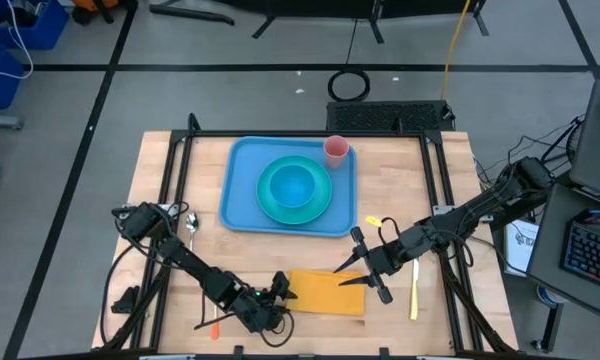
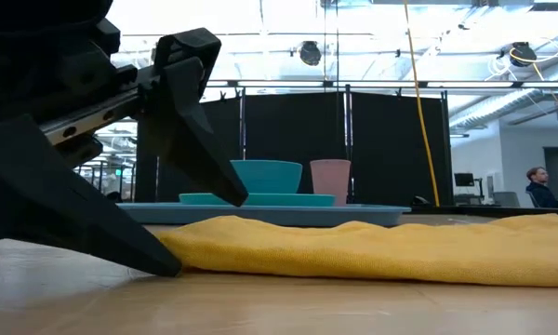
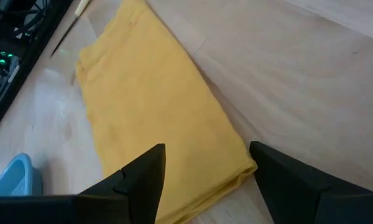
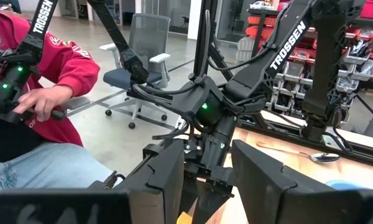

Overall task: Set up tray
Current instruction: Put the yellow napkin on the blue serving tray to the left of the green plate

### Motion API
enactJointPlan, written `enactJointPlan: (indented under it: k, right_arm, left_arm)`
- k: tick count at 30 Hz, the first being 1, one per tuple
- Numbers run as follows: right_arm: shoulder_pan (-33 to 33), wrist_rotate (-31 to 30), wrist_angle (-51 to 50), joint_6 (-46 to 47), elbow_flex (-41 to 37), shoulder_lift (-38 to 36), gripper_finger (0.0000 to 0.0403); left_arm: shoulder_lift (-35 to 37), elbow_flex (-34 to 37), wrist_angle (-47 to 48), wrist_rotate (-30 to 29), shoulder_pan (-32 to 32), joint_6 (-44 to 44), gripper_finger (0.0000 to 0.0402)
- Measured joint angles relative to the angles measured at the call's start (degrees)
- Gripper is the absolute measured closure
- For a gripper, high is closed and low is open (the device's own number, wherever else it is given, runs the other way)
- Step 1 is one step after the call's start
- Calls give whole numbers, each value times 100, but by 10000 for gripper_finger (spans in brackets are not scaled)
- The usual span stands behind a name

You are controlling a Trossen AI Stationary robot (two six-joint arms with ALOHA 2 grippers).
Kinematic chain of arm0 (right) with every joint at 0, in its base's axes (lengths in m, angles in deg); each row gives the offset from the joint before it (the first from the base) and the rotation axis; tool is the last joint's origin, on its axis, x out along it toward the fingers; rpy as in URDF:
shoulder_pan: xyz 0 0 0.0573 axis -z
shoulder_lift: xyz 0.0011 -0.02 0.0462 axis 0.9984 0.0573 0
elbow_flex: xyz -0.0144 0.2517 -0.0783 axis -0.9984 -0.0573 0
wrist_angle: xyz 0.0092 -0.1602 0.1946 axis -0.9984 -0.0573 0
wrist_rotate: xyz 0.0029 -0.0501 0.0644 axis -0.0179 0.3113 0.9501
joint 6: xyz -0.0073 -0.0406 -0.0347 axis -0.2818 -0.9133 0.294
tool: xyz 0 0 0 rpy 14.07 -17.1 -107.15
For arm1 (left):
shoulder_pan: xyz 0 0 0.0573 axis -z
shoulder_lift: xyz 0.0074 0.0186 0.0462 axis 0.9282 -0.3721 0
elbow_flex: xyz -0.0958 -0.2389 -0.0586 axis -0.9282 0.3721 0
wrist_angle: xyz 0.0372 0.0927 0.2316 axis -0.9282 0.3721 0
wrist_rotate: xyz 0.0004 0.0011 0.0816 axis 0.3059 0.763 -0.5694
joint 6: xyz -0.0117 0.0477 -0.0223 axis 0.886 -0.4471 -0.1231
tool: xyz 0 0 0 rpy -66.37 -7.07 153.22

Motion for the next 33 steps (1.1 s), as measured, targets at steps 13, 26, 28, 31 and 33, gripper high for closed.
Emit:
enactJointPlan:
  k: [13, 26, 28, 31, 33]
  right_arm:
    - [0, 2, 4, -14, 0, 0, 275]
    - [0, -1, 4, -14, 0, 0, 275]
    - [0, -1, 4, -14, 0, 0, 275]
    - [0, -1, 4, -14, 0, 0, 275]
    - [0, -1, 4, -13, 0, 0, 275]
  left_arm:
    - [-9, 18, 32, 464, -93, 104, 301]
    - [-31, 29, -245, 723, -247, 1259, 391]
    - [-29, 29, -240, 704, -231, 1425, 395]
    - [-31, 29, -242, 502, -160, 1513, 395]
    - [-32, 29, -191, 372, -105, 1467, 396]
